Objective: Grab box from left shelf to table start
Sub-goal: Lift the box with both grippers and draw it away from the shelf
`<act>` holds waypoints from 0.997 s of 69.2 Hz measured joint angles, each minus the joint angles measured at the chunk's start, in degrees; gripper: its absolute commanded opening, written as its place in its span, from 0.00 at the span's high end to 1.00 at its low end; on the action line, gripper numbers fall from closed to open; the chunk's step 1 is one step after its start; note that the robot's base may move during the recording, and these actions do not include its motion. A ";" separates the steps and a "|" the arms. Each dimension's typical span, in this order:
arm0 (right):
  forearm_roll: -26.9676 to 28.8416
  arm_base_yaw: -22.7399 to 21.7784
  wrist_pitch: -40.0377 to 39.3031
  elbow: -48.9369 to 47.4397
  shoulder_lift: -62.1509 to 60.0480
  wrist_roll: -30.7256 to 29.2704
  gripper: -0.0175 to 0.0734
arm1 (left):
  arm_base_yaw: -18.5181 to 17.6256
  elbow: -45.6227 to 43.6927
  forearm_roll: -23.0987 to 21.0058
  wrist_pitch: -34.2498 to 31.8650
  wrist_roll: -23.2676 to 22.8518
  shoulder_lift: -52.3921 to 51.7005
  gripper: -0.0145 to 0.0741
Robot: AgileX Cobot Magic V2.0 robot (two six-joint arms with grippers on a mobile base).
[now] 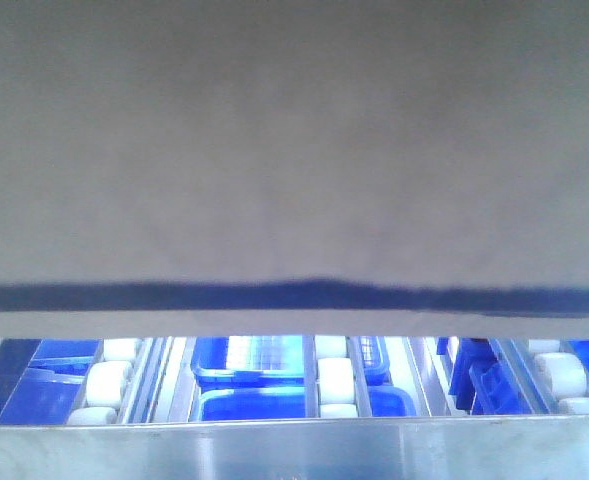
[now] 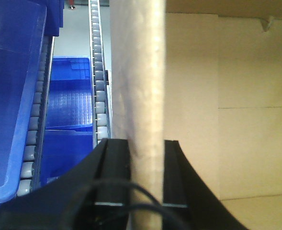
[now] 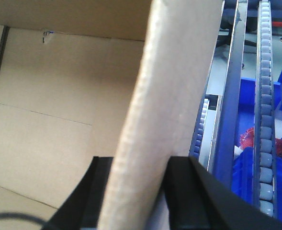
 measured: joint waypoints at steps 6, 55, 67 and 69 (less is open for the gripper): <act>0.11 0.00 0.00 0.00 0.00 0.00 0.79 | 0.00 0.00 0.00 0.00 0.00 0.00 0.94; 0.11 0.00 0.00 0.00 0.00 -0.10 0.79 | 0.00 0.00 -0.10 0.00 0.00 0.00 0.94; 0.11 0.00 0.00 0.00 0.00 -0.10 0.79 | 0.00 0.00 -0.10 0.00 0.00 0.00 0.94; 0.11 0.00 0.00 0.00 0.00 -0.10 0.79 | 0.00 0.00 -0.10 0.00 0.00 0.00 0.94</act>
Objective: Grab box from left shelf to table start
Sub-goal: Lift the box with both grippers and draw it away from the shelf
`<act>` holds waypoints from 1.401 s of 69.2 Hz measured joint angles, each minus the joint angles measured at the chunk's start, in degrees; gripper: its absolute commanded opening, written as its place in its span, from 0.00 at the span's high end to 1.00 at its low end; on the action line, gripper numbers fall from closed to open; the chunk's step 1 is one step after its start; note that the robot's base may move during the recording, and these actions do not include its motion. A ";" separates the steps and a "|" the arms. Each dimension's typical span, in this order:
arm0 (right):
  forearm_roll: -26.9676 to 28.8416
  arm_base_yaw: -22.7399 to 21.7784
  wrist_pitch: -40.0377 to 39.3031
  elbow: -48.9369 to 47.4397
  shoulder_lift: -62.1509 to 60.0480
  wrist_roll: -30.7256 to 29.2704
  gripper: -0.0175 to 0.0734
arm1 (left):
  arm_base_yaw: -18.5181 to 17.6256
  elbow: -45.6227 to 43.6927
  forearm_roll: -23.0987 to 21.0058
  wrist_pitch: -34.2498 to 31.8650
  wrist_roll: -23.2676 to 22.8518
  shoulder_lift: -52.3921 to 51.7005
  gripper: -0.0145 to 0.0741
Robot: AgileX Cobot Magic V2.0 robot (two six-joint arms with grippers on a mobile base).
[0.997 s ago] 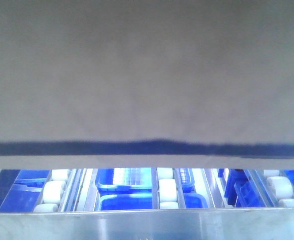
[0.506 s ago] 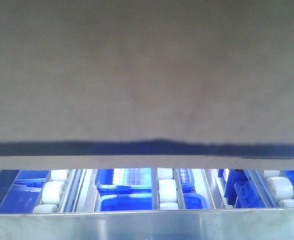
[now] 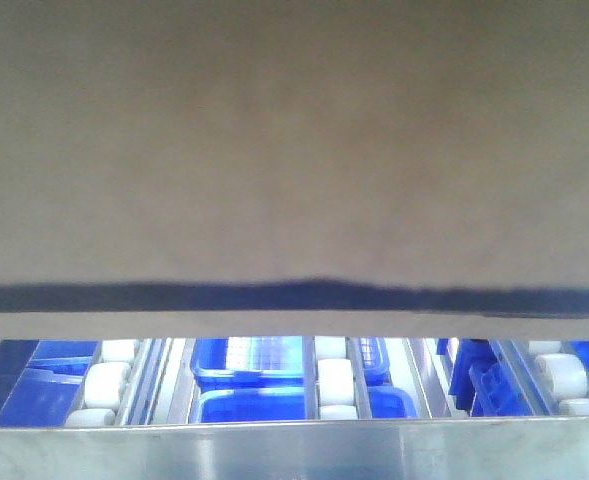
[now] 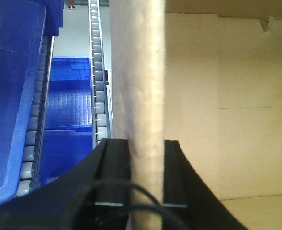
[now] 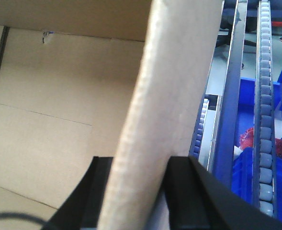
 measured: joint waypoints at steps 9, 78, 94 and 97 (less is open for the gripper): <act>0.00 0.00 0.00 0.00 0.00 0.00 0.79 | 0.00 0.00 0.00 0.00 0.00 0.00 0.94; 0.00 0.00 -0.03 0.00 0.00 -0.10 0.79 | 0.00 0.00 0.00 0.00 0.00 0.00 0.94; 0.00 0.00 -0.12 0.00 0.00 -0.10 0.79 | 0.00 0.00 0.00 0.00 0.00 0.00 0.94; 0.00 0.00 -0.12 0.00 0.00 -0.10 0.79 | 0.00 0.00 0.00 0.00 0.00 0.00 0.94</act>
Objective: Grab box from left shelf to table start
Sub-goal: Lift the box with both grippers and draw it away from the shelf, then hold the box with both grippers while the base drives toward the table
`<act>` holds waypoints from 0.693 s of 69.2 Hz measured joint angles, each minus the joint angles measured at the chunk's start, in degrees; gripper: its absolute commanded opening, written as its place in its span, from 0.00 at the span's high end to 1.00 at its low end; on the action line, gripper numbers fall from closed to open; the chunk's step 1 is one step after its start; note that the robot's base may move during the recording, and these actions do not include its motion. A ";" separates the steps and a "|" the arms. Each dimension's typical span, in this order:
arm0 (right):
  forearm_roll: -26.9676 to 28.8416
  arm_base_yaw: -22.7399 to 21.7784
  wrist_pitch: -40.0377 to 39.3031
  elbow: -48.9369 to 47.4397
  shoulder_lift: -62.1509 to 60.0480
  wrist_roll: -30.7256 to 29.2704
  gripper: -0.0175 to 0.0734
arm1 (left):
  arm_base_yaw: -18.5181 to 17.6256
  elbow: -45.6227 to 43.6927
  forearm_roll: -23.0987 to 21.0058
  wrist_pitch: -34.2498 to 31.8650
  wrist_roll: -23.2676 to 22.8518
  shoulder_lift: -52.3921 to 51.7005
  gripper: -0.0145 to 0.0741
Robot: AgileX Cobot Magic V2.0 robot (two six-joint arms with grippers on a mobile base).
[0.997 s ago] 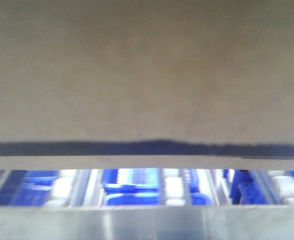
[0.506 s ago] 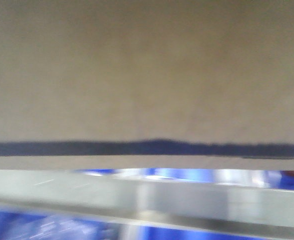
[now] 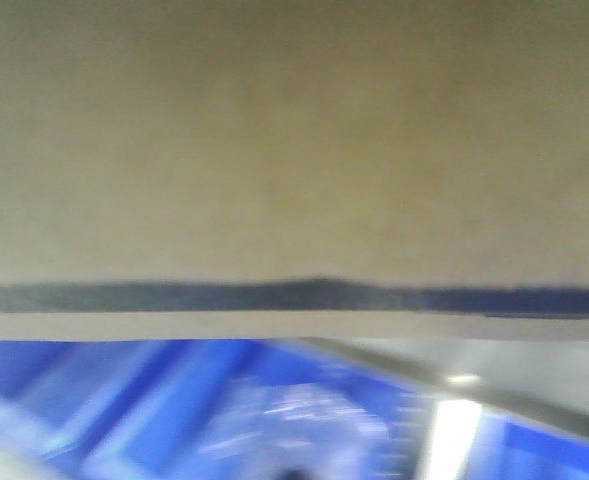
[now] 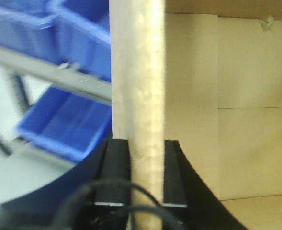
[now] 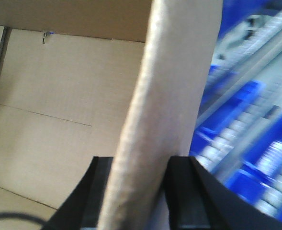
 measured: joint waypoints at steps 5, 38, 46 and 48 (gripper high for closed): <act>0.00 0.00 0.00 0.00 0.00 0.00 0.79 | 0.00 0.00 0.00 0.00 0.00 0.00 0.94; 0.00 0.00 0.00 0.00 0.00 0.00 0.79 | 0.00 0.00 0.00 0.00 0.00 0.00 0.94; 0.00 0.00 0.00 0.00 0.00 0.00 0.79 | 0.00 0.00 0.00 0.00 0.00 0.00 0.94; 0.00 0.00 0.00 0.00 0.00 0.00 0.79 | 0.00 0.00 0.00 0.00 0.00 0.00 0.94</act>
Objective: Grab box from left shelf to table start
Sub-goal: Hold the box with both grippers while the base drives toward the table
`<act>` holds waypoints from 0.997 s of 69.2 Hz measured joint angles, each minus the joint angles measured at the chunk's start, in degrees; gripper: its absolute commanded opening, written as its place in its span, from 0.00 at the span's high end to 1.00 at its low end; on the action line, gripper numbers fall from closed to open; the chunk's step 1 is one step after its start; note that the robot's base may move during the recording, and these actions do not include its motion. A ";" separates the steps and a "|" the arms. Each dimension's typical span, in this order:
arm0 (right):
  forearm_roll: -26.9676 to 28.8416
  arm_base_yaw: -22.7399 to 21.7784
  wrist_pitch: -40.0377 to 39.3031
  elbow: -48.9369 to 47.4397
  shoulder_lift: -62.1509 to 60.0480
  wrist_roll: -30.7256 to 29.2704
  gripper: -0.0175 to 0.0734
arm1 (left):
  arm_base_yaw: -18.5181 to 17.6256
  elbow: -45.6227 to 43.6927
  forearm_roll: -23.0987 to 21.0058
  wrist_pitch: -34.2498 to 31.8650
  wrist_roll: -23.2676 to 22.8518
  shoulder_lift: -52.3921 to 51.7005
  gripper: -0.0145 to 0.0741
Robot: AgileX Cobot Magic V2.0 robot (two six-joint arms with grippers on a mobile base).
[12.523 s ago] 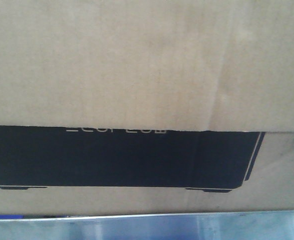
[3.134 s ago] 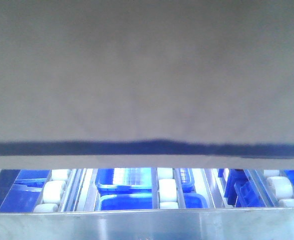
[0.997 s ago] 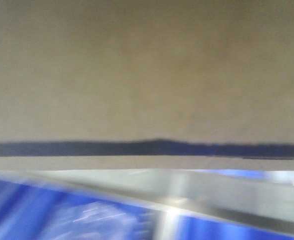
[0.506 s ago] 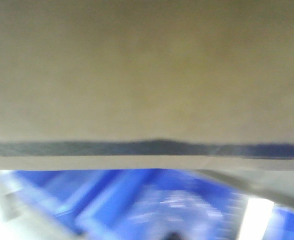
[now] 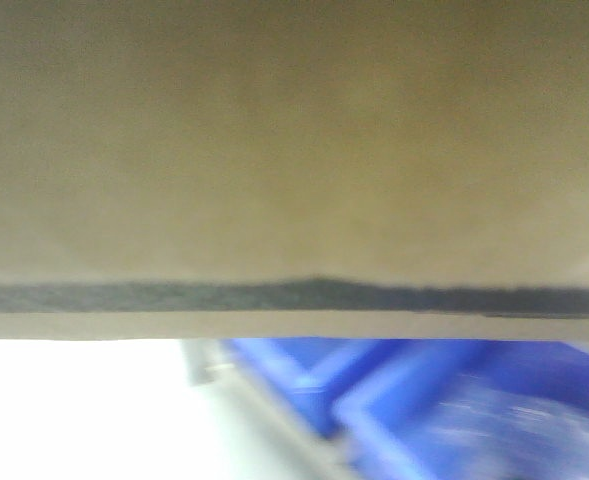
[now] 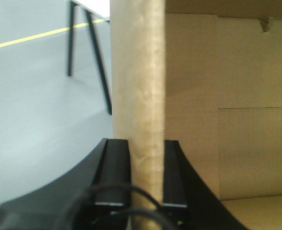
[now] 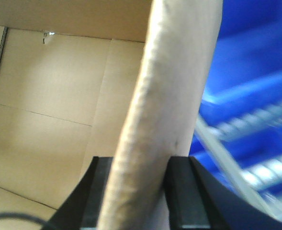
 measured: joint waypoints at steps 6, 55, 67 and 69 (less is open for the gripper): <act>0.00 0.00 0.00 0.00 0.00 0.00 0.79 | 0.00 0.00 0.00 0.00 0.00 0.00 0.94; 0.00 0.00 0.00 0.00 0.00 0.00 0.79 | 0.00 0.00 -0.10 0.00 0.09 0.00 0.94; 0.00 0.00 0.00 0.00 0.00 0.00 0.79 | 0.00 0.00 -0.10 0.00 0.09 0.00 0.94; 0.00 0.00 0.00 0.00 0.00 0.00 0.79 | 0.00 0.00 -0.10 0.00 0.09 0.00 0.94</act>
